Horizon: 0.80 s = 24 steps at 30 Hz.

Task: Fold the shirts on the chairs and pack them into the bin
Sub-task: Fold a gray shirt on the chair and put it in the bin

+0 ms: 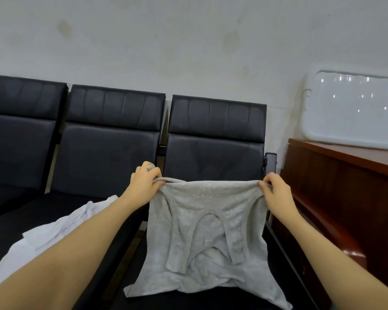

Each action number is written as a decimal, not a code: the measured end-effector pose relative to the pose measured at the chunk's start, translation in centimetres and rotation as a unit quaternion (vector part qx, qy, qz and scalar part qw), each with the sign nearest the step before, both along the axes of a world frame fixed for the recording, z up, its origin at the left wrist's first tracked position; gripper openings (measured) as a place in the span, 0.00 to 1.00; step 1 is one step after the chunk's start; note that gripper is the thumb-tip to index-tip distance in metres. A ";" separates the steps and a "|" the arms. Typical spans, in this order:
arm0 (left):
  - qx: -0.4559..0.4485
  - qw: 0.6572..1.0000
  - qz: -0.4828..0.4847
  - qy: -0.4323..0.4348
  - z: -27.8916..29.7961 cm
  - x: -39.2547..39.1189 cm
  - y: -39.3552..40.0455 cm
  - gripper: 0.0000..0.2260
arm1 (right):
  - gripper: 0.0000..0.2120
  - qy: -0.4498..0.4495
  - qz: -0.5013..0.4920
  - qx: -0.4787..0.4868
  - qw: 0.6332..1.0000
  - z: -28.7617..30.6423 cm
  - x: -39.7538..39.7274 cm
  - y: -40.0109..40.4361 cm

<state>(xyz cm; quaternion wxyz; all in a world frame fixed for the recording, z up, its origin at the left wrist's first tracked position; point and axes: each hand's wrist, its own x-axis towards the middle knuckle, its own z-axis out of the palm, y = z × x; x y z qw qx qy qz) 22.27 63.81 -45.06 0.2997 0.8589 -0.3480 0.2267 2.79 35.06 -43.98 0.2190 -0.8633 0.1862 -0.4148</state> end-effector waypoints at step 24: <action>0.122 0.961 -0.179 0.174 -3.4 -2.5 2.2 0.16 | 0.04 0.018 -0.006 0.086 0.996 -5.1 -1.4 0.7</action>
